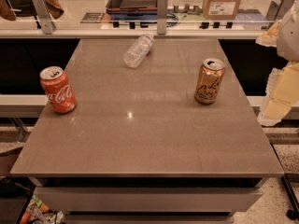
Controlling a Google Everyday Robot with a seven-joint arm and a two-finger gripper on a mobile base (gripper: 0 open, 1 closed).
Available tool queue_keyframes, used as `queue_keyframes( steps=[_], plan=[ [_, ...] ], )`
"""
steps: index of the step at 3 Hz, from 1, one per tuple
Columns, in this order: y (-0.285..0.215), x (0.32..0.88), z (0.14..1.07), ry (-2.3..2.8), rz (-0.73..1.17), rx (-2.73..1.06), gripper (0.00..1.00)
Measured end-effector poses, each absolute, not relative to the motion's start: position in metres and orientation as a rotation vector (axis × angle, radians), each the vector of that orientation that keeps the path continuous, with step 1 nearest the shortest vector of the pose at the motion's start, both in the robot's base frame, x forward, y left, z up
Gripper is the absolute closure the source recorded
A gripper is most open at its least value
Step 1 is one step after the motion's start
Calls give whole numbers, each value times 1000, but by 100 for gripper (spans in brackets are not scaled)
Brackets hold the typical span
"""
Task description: Move orange can near coke can
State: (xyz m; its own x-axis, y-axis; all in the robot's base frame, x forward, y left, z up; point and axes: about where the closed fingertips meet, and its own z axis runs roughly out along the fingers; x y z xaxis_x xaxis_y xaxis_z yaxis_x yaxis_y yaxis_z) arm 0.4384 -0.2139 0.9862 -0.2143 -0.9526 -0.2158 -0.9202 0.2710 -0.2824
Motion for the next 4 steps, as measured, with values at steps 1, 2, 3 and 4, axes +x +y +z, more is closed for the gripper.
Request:
queue_keyframes(
  steps=[1, 2, 3, 4],
  plan=[
    [-214, 438, 986, 2204, -131, -1706, 0],
    [-215, 443, 986, 2186, -105, -1665, 0],
    [-212, 455, 982, 2179, -101, -1613, 0],
    [-217, 468, 975, 2123, -25, -1535, 0]
  ],
)
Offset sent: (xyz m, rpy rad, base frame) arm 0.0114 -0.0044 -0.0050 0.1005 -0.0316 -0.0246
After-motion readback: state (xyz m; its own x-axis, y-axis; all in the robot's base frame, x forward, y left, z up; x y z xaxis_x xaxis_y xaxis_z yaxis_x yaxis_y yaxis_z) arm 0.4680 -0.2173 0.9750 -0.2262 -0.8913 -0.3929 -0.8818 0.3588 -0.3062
